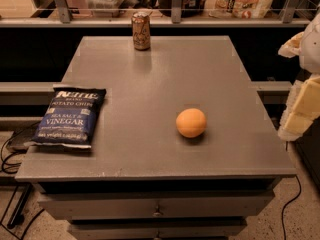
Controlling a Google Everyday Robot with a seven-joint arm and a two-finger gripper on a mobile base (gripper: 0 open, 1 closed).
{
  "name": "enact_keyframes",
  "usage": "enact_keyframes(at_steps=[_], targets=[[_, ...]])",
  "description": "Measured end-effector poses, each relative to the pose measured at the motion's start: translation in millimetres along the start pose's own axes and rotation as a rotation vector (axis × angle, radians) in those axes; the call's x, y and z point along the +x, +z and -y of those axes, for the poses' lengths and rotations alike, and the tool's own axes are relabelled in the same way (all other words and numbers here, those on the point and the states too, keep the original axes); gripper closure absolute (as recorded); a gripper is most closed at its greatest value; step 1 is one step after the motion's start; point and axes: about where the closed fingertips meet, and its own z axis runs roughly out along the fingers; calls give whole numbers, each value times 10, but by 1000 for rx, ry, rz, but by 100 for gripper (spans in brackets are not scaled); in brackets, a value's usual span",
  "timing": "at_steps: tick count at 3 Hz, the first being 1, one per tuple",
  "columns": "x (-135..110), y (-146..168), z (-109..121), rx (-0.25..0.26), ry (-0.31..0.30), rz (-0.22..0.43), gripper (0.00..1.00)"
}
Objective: Move orange can near blue chip bag
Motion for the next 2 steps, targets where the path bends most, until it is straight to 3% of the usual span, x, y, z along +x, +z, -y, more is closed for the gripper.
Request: enact_keyframes(at_steps=[1,2], targets=[[-10,3,8,1,0,10,0],[-147,43,127,16,6,160,0]])
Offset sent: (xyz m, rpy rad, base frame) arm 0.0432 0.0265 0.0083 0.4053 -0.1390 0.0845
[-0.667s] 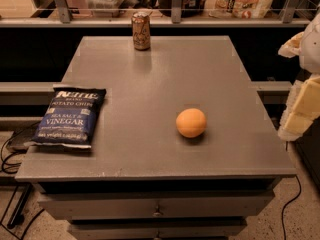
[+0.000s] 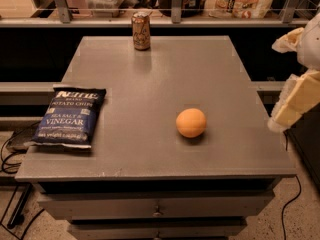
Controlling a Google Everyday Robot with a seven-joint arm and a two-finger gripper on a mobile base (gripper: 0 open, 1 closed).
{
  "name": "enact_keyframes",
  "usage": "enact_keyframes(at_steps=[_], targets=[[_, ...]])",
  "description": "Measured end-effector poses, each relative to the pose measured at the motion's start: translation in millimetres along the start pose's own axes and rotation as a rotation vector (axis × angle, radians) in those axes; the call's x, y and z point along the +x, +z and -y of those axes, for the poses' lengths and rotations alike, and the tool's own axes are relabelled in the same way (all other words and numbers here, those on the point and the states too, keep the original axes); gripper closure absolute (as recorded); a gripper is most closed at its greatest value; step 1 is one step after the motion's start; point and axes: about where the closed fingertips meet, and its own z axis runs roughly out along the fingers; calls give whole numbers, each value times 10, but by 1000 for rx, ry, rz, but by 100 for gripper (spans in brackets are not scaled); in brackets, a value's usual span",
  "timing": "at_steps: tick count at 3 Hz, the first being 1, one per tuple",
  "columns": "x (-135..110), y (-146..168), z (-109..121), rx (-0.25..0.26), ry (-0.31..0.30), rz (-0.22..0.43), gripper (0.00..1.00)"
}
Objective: Move orange can near blue chip bag
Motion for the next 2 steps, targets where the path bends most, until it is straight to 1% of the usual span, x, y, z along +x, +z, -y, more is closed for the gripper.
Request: enact_keyframes(at_steps=[1,2], targets=[[-349,247,213,10,-12,222,0],[-628,370,369,22,-21,385,0]])
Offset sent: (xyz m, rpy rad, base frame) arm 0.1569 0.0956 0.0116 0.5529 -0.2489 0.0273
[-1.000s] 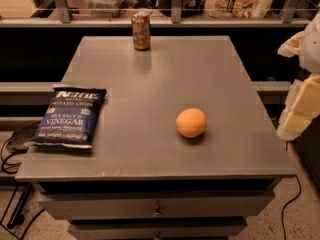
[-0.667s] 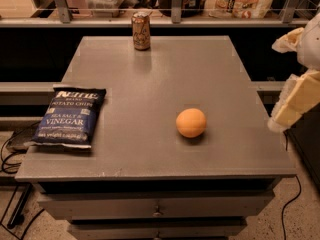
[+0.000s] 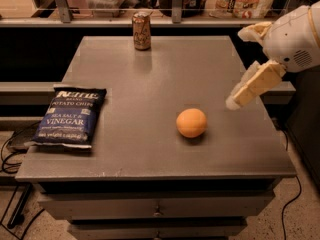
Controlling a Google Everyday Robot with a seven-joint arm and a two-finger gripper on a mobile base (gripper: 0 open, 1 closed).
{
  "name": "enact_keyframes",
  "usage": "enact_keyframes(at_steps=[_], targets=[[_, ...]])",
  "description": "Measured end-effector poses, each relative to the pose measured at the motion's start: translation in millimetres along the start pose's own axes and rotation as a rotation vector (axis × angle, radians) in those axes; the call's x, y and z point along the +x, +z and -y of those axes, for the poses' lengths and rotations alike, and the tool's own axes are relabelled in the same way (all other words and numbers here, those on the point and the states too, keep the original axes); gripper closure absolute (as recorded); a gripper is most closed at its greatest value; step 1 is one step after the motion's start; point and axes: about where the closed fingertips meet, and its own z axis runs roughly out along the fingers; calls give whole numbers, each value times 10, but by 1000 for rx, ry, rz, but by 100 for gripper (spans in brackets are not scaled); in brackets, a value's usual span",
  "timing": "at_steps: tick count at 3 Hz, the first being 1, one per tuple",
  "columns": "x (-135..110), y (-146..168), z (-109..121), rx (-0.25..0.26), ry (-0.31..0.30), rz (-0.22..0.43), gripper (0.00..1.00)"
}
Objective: Move orange can near blue chip bag
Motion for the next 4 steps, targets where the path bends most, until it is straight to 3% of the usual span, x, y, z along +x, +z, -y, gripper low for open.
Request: enact_keyframes(at_steps=[1,3,4], targets=[[-161,218,310,41,27,83,0],[-193,246,350,52,34,103,0],[-328,465,581,87,51,142,0]])
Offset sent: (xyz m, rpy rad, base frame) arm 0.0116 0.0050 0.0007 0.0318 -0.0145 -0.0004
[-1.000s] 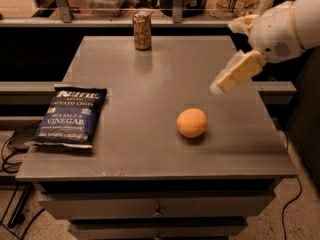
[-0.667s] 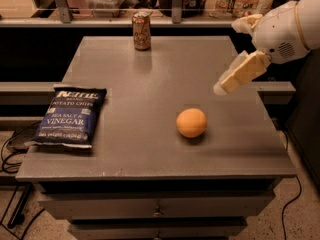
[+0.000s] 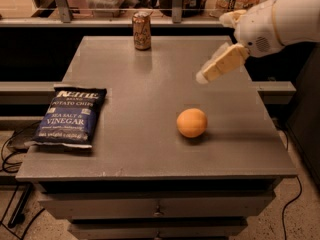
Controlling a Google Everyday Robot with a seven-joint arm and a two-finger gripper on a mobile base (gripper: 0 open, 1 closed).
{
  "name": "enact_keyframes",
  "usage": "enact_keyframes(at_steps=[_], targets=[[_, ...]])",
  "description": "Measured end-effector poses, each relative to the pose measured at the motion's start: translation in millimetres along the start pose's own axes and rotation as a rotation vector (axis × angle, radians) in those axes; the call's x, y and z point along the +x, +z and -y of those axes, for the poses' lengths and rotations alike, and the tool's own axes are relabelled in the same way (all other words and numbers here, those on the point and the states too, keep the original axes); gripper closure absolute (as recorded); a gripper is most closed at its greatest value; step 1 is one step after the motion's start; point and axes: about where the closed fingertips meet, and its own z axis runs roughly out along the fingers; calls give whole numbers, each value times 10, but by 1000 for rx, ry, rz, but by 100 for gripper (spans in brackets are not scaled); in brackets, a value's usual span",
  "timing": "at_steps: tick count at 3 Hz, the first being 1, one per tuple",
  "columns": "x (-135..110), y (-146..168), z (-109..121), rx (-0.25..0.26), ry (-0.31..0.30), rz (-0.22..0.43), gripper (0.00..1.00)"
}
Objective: Move orange can near blue chip bag
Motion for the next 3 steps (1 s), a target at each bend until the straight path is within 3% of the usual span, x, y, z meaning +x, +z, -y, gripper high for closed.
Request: enact_keyframes(at_steps=[3], targets=[[-262,1026,769,147,117,101,0]])
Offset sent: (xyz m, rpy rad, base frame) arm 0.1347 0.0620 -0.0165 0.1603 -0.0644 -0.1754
